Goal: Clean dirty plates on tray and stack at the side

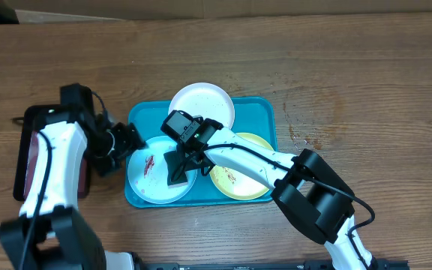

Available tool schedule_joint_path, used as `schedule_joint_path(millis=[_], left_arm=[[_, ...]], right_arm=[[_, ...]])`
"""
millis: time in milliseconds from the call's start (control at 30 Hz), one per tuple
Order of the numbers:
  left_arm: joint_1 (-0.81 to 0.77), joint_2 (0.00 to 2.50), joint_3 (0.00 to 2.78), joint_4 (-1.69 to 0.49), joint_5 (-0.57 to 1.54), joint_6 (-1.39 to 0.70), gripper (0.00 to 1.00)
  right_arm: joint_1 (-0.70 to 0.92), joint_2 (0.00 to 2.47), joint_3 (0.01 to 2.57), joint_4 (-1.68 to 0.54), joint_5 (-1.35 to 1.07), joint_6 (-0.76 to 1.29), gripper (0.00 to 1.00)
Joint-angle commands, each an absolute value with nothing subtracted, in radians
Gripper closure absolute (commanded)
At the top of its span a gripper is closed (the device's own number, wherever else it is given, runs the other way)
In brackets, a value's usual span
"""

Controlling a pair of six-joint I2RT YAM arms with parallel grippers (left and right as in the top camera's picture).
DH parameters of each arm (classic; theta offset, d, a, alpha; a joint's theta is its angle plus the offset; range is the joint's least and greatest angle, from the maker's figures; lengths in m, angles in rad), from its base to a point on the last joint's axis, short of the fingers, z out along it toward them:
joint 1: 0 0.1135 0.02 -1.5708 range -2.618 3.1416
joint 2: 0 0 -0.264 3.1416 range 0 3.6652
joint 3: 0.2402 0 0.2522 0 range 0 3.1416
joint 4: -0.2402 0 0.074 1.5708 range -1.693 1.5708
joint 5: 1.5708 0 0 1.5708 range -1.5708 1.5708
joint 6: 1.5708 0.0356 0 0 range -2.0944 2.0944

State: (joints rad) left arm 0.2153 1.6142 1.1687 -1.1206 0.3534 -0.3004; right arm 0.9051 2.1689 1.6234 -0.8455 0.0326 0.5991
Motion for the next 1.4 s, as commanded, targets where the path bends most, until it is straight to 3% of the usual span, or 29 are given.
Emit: schedule_joint_path(millis=[0,300,600,967,1233,1367], left_arm=[[0.198,1.673,1.16,-1.099,0.503,-0.142,0.16],[0.091,1.794,1.16,-1.024,0.472,-0.105,0.27],[0.06,1.885,1.16,-1.031,0.493,-0.084,0.26],[0.018,1.892,1.158,-1.016,0.514,-0.068,0.34],[0.018,1.892,1.144,-1.015,0.507,-0.083,0.53],[0.018,1.892,1.119,-1.003,0.479,-0.12,0.51]], right_arm=[[0.908,2.171,1.638,-0.842,0.043,0.603,0.91],[0.908,2.171,1.638,-0.842,0.007,0.601,0.91],[0.908,2.171,1.638,-0.845,0.006,0.595,0.91],[0.908,2.171,1.638,-0.844,0.006,0.595,0.91],[0.908,2.171,1.638,-0.849,0.006,0.595,0.91],[0.908,2.171,1.638,-0.85,0.006,0.595,0.91]])
